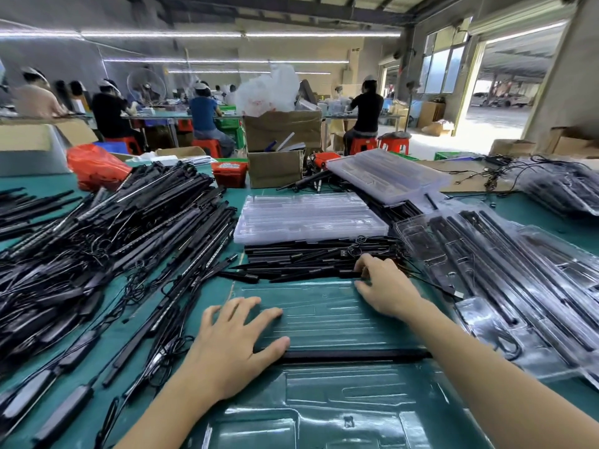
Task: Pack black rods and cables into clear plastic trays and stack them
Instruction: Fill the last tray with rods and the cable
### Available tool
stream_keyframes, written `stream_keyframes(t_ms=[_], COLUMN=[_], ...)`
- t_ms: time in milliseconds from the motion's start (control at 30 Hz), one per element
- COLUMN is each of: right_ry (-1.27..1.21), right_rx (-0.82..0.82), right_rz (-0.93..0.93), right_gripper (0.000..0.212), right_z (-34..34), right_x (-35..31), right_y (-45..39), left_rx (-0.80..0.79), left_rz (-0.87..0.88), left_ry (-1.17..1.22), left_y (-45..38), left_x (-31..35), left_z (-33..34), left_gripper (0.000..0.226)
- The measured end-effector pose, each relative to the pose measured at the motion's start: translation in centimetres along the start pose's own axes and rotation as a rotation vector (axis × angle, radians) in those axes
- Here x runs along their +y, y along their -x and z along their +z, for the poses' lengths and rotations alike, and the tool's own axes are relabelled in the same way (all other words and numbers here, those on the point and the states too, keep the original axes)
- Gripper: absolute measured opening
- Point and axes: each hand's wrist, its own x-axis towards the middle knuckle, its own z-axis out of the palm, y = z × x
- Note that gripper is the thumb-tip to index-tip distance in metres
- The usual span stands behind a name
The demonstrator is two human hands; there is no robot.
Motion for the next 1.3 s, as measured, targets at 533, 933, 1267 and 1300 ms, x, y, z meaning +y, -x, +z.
stream_keyframes(t_ms=[533, 933, 1267, 1300], right_ry=[0.001, 0.065, -0.636, -0.901], right_rx=[-0.026, -0.074, 0.275, 0.153], right_rz=[-0.051, -0.004, -0.072, -0.05], right_gripper=[0.023, 0.019, 0.016, 0.014], right_z=[0.5, -0.1, -3.1, -4.1], right_x=[-2.0, -1.5, -2.6, -2.6], right_y=[-0.5, -1.1, 0.3, 0.5], left_rx=[0.031, 0.027, 0.027, 0.024], left_rz=[0.006, 0.004, 0.003, 0.002], left_ry=[-0.011, 0.0, -0.002, -0.003], left_y=[-0.4, -0.4, -0.3, -0.3], left_x=[0.2, 0.2, 0.2, 0.2], left_z=[0.2, 0.1, 0.1, 0.1], left_gripper=[0.084, 0.084, 0.083, 0.083])
